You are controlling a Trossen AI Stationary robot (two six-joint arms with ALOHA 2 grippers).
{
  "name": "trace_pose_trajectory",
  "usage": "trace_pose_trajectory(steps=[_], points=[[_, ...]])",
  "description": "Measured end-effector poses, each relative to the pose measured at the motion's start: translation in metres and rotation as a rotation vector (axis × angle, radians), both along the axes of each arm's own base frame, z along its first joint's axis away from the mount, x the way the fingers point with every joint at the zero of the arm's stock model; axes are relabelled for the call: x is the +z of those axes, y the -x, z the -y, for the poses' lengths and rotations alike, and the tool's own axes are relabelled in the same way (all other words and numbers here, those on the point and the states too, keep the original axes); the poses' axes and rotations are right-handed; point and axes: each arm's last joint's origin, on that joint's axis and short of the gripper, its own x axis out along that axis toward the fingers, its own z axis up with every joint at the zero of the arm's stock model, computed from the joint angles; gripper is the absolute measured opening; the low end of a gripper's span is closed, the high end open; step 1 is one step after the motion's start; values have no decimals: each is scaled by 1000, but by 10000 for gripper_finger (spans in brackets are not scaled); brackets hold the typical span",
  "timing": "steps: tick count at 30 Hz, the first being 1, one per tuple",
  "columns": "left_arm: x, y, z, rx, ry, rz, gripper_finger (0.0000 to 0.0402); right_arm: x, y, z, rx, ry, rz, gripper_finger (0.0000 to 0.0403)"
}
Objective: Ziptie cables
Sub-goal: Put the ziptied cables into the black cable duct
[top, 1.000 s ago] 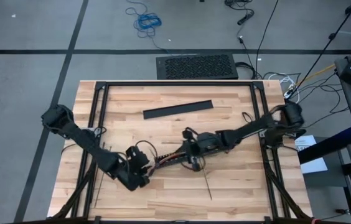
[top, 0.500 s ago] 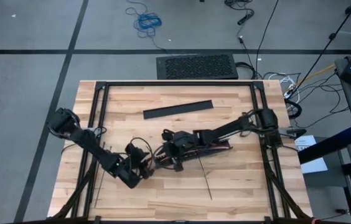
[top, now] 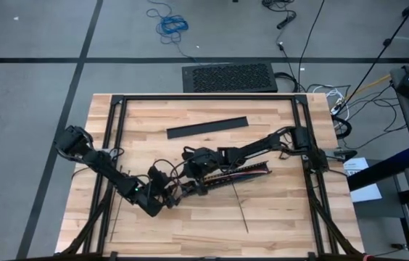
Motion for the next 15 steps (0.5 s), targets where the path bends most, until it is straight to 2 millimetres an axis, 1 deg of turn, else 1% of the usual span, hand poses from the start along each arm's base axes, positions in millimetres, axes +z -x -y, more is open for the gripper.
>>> trace_pose_trajectory(steps=[2,4,6,8,9,12,15], points=[[0,-1,-1,5,1,1,120,0,0,0,9,-4,-2,134],[0,-2,-2,10,4,0,118,-1,0,1,7,-4,-7,110],[0,-2,-4,14,3,-3,111,-1,0,3,4,-2,-10,74],[0,-3,-4,12,1,-6,101,-1,0,7,-1,5,-6,30],[0,-3,-4,10,6,-9,96,-1,0,8,0,11,-3,16],[0,-3,-4,5,13,-15,84,-1,0,12,-10,10,-7,4],[0,-3,-4,4,13,-15,80,-4,1,13,-23,-11,-46,1]])
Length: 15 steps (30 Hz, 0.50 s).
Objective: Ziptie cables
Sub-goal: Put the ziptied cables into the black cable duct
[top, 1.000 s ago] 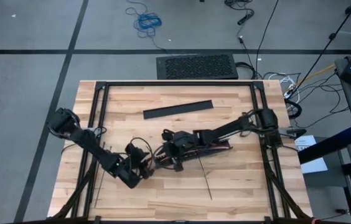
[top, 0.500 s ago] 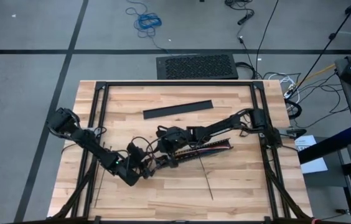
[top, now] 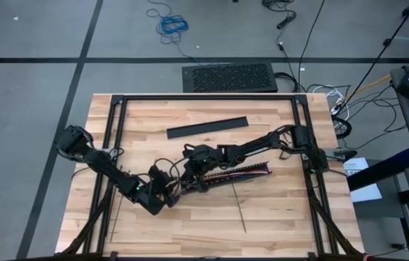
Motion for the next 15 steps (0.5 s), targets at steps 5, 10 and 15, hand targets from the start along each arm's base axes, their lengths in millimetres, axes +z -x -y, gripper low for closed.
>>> trace_pose_trajectory(steps=[5,10,15], points=[[0,0,0,-9,-10,-5,79,-5,2,-1,-53,25,-59,1],[3,-4,3,-66,-47,12,79,-4,3,-7,-89,60,-65,0],[4,-7,0,-71,-69,6,79,1,4,-13,-105,76,-57,0]])
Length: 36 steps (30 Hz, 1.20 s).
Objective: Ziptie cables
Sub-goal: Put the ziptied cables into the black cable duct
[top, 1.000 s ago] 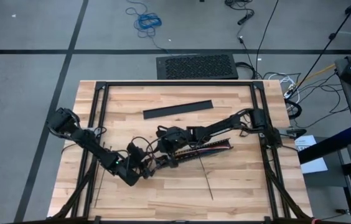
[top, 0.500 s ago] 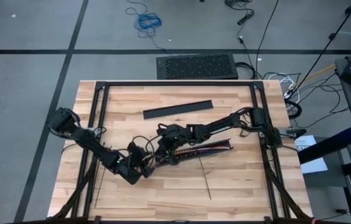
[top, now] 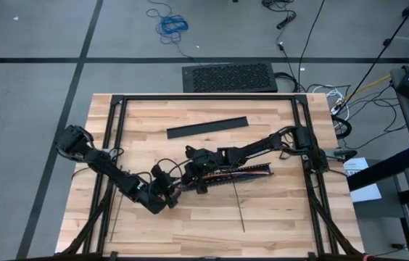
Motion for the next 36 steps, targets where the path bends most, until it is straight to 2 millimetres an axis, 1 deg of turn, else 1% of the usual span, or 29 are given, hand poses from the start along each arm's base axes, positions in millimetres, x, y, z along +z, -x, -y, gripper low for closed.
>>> trace_pose_trajectory(steps=[6,14,16,20,21,30,36], points=[[0,-5,-9,2,-52,-27,79,5,3,-5,-10,22,-17,0],[0,-11,-20,-30,-92,-80,76,7,4,-5,-10,22,-17,0],[0,-13,-21,-54,-111,-85,64,7,4,-5,-10,22,-14,0],[1,-14,-21,-83,-142,-91,14,7,4,-4,-10,22,-14,0],[2,-15,-21,-90,-147,-91,8,7,4,-4,-11,23,-14,0],[1,-15,-18,-158,-138,-116,2,7,3,7,-106,20,-29,0],[2,-15,-15,-253,-149,-148,1,6,4,7,-121,5,-45,0]])
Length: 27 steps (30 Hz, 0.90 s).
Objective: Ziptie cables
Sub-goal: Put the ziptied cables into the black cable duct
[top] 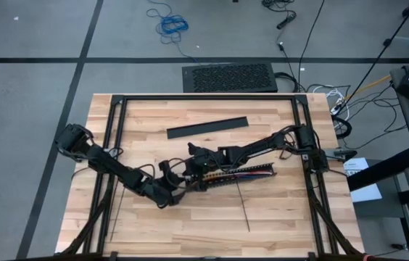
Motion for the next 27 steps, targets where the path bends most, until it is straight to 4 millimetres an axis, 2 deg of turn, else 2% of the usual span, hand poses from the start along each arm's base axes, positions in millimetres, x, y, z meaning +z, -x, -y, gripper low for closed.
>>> trace_pose_trajectory(steps=[6,9,13,17,27], points=[[-2,2,1,-42,7,-40,0,-4,3,1,-30,-11,-50,0],[-9,7,0,-79,13,-123,0,-4,3,1,-36,-17,-55,0],[-13,3,3,-96,18,-118,0,-4,3,0,-29,-21,-53,0],[-19,0,4,-60,4,-116,0,-4,3,-1,-24,-24,-50,0],[-13,-5,0,50,77,-26,9,-4,2,-1,-21,-22,-47,0]])
